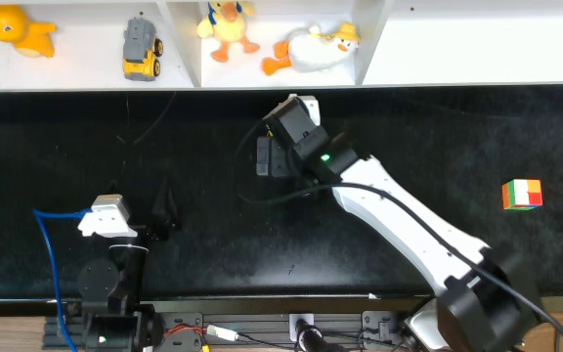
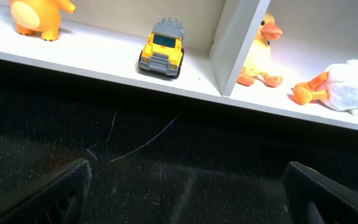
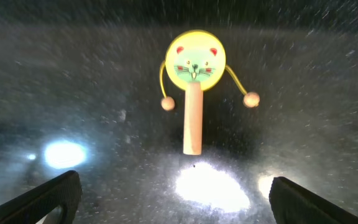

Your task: Store Toys

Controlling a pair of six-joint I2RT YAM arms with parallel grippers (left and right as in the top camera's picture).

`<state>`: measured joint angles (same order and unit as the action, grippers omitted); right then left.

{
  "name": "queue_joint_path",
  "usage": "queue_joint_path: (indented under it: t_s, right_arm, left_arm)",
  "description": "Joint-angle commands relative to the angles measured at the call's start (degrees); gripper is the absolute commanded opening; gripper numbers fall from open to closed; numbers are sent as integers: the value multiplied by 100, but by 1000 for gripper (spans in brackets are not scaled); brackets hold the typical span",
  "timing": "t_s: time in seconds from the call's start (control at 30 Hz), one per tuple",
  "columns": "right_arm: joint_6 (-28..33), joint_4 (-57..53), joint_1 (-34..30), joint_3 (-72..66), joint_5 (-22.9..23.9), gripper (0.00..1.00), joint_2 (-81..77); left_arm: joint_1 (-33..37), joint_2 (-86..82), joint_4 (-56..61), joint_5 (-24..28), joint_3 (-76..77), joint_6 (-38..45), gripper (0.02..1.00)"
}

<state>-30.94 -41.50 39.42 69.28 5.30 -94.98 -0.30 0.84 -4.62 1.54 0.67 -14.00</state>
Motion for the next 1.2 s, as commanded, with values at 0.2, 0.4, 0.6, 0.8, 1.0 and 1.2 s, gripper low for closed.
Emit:
queue_joint_path:
  t_s: [0.2, 0.4, 0.6, 0.8, 1.0, 1.2]
  right_arm:
    - [-127, 44, 15, 142, -129, 993, -763]
    - [-120, 162, 15, 184, -129, 912, -1093]
    - [-120, 520, -24, 190, -131, 864, -1349]
    - [-13, 654, -76, 190, -127, 766, -1510]
    - [31, 566, -85, 190, -299, 632, -1856]
    - [31, 459, -85, 190, -367, 421, -2065]
  left_arm:
    - [-20, -72, 0, 74, -20, 44, 998]
    - [-20, -72, 0, 74, -20, 46, 998]
    - [-20, -72, 0, 76, -20, 44, 996]
    - [-20, -72, 0, 74, -20, 44, 996]
    - [-20, -72, 0, 74, -20, 44, 998]
    - [-20, -72, 0, 74, -20, 44, 998]
